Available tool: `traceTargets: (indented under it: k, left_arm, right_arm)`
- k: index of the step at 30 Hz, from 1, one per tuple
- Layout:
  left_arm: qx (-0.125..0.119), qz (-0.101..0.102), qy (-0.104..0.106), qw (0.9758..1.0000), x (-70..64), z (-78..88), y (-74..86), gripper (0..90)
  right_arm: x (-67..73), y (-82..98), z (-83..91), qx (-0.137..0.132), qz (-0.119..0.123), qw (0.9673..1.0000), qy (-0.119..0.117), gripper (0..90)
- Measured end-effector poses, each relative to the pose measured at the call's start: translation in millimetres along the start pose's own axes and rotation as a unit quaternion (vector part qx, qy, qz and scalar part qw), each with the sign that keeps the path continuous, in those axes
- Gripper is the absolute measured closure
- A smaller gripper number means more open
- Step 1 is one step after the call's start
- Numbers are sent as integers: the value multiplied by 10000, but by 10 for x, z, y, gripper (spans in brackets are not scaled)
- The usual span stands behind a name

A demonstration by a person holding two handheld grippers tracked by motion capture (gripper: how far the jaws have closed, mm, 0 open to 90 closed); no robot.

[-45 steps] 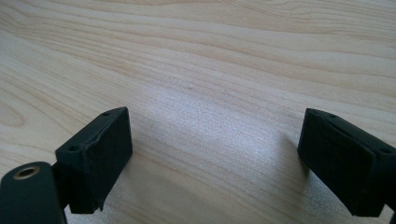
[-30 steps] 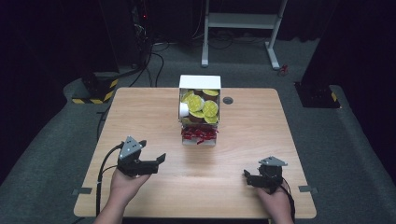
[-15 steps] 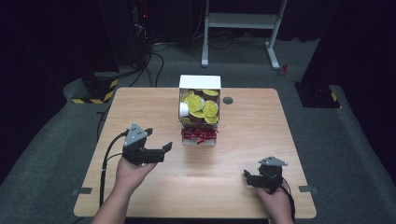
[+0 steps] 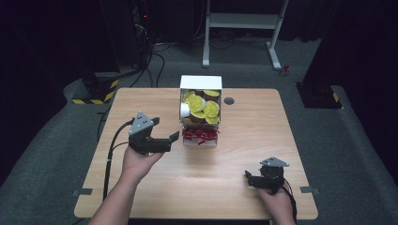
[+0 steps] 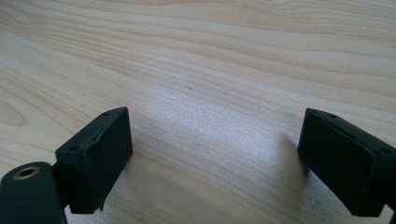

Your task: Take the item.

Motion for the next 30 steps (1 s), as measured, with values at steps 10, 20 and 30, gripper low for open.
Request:
traceTargets:
  k: [10,20,30]
  left_arm:
    - [-68,-34,149,9999,-24,-117,-156,108]
    - [-66,-165,163,9997,-26,-277,-289,114]
    - [-131,-239,182,9995,-43,-415,-443,123]
  right_arm:
    - [0,0,1,0,3,10000,-4,100]
    - [0,1,1,1,6,10000,-6,100]
    - [0,1,1,1,7,10000,-6,100]
Point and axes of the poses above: each handheld gripper's, and its own axes: z roughly backward along the jaws, y roughly out of its underside, x roughly to its left, the point moved 6 cm from there along -z, roughly forward along the jaws, and after that the axes turned 14 degrees about -x, right-handed, at the moved point
